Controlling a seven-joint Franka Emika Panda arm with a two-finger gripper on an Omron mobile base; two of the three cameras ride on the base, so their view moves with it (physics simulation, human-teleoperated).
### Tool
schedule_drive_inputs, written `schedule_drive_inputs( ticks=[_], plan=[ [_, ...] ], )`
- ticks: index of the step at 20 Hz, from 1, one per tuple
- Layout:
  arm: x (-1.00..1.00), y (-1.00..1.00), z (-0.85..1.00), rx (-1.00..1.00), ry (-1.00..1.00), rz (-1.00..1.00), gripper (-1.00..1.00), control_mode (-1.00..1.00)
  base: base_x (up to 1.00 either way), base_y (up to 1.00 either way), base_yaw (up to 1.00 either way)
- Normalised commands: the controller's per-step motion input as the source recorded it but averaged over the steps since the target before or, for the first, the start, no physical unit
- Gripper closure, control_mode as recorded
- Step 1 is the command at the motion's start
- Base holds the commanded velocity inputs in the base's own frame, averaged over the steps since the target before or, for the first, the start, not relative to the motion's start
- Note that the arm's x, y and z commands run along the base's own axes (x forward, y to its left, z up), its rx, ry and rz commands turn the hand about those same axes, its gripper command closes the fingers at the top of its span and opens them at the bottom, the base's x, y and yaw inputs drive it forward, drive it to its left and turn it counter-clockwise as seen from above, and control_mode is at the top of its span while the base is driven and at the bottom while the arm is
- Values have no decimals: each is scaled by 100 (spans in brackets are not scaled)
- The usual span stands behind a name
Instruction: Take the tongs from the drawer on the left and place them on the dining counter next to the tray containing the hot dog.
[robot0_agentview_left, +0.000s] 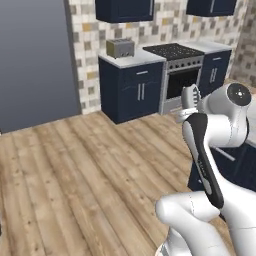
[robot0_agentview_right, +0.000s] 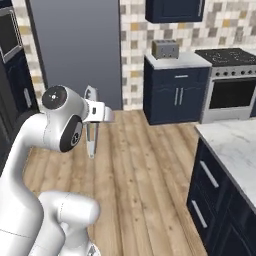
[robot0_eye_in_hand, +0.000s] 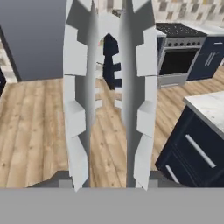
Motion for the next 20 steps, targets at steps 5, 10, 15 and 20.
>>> schedule_drive_inputs(
  ticks=[5,10,15,20],
  plan=[
    [0,0,0,0,0,0,100,100,0,0,-39],
    [0,0,0,0,0,0,100,100,0,0,-37],
    [0,0,0,0,0,0,100,100,0,0,-38],
    [0,0,0,0,0,0,100,100,0,0,-39]
  ],
)
